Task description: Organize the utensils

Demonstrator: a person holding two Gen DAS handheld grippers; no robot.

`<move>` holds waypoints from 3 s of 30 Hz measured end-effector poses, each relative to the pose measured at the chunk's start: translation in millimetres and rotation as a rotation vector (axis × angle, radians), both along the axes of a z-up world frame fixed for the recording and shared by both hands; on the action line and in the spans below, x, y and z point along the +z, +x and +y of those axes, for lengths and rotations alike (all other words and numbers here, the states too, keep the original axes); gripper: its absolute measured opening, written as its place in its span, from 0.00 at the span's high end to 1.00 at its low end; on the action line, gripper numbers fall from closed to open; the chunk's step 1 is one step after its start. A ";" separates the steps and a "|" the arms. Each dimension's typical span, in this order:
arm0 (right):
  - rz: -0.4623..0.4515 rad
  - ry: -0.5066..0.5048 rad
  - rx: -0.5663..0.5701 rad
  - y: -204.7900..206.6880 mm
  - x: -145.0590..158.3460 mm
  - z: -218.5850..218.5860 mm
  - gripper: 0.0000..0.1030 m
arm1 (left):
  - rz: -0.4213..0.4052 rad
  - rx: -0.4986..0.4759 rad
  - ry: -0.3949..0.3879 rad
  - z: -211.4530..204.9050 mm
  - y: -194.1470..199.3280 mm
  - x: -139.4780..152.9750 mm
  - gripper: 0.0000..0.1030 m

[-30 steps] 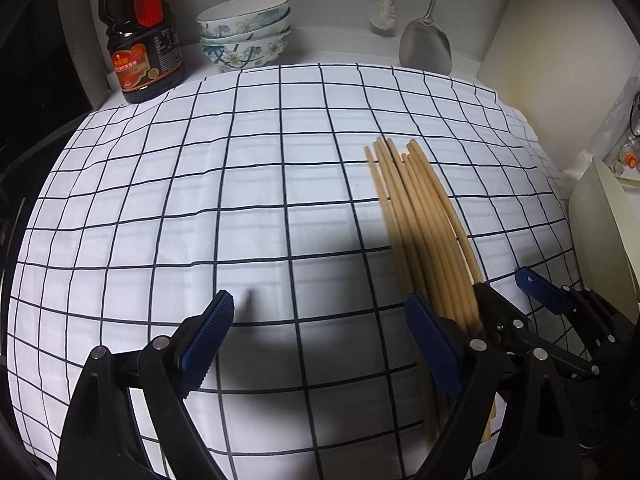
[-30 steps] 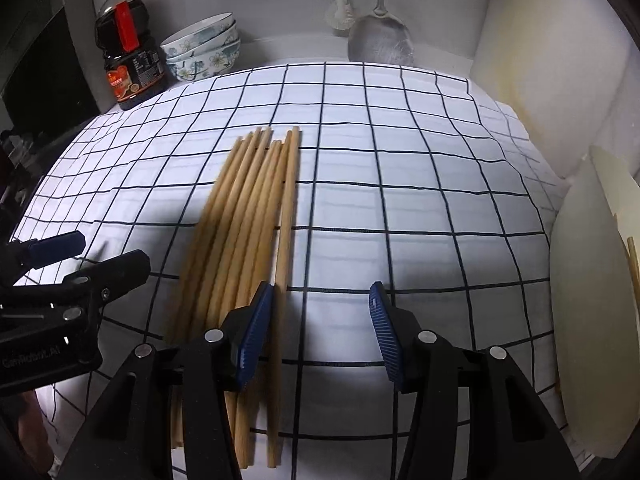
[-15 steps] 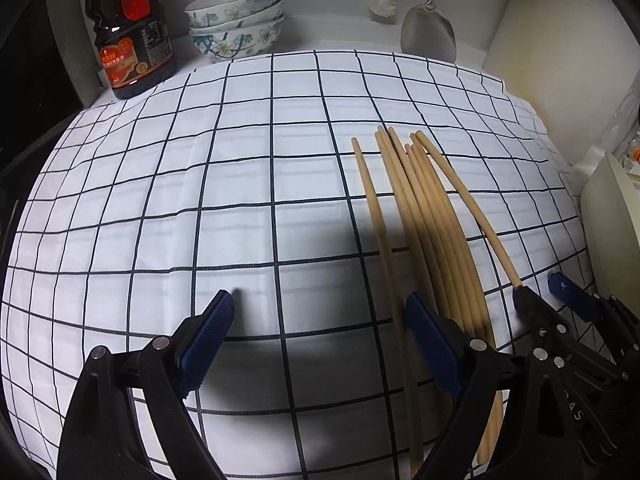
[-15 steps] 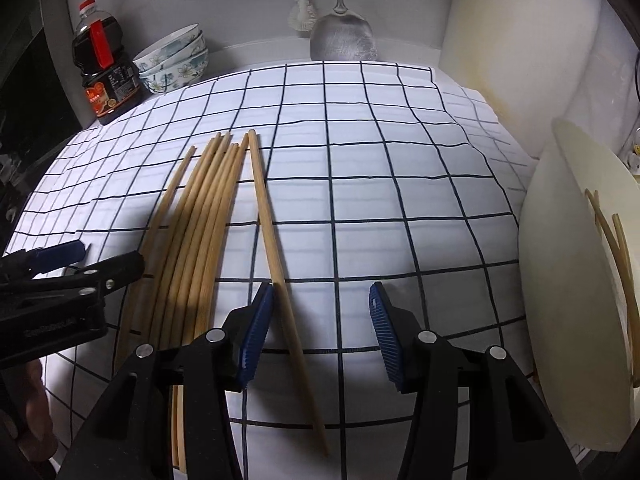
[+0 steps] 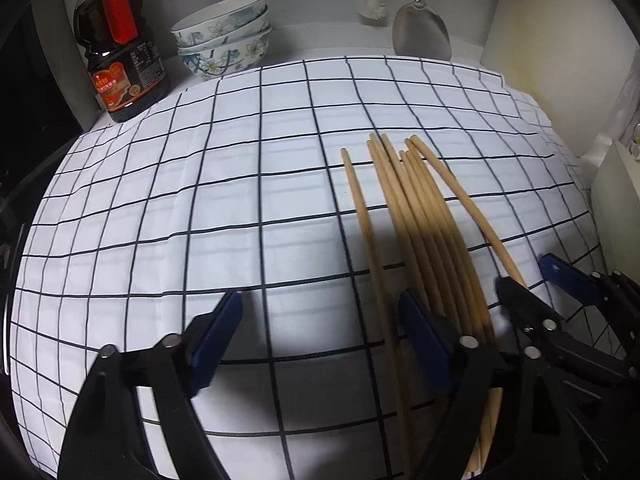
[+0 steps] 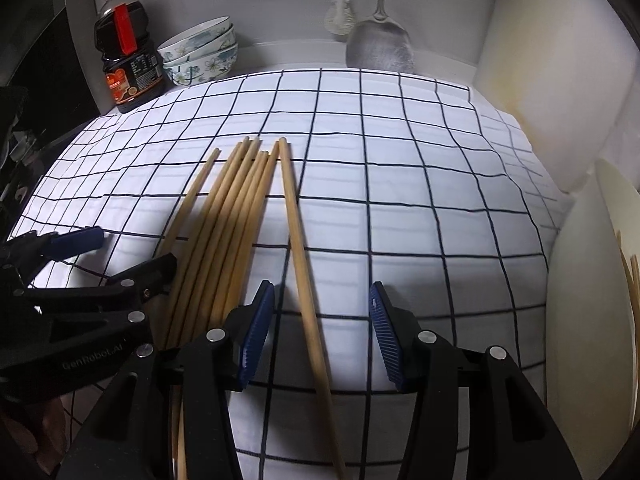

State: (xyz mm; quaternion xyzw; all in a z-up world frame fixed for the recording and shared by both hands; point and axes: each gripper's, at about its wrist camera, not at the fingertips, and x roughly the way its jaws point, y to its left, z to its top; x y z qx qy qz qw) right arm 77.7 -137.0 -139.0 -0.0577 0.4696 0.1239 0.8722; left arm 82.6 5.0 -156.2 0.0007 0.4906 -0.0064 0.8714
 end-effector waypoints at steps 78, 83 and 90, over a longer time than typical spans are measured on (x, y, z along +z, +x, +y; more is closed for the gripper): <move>0.023 0.281 -0.667 -43.8 60.6 -310.7 0.94 | 0.088 -0.649 -0.124 -321.9 21.7 67.4 0.93; 0.027 0.285 -0.672 -39.4 56.2 -317.1 0.94 | 0.090 -0.648 -0.117 -333.8 26.1 62.6 0.93; 0.035 0.284 -0.686 -39.7 57.7 -321.1 0.81 | 0.101 -0.642 -0.098 -344.0 30.2 61.5 0.92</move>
